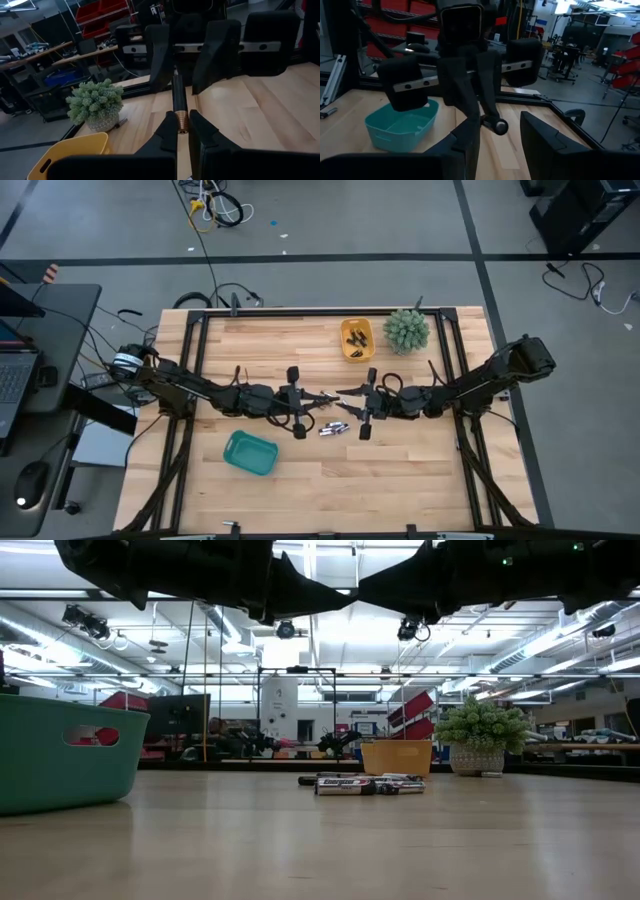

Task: Sort batteries
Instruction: Put the black battery into the yellow bin

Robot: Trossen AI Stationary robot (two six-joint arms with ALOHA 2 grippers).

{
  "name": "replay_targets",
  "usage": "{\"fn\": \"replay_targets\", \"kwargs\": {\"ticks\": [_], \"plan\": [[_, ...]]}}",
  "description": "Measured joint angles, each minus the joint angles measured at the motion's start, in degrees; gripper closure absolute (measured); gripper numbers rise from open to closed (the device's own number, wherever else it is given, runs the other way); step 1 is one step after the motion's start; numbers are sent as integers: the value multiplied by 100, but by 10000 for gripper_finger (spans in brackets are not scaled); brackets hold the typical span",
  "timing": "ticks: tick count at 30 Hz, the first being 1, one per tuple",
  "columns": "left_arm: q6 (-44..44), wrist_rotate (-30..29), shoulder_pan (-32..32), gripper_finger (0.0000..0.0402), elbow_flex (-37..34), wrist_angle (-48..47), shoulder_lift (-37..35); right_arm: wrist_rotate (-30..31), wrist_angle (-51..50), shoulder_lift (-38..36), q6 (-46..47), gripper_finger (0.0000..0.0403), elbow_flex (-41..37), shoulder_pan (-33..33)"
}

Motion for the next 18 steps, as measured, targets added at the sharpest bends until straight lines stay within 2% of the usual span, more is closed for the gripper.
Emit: {"fn": "replay_targets", "kwargs": {"ticks": [18], "plan": [[101,-44,0,396,2,80,0,-96,-179,0,37,307,83,-71]]}}
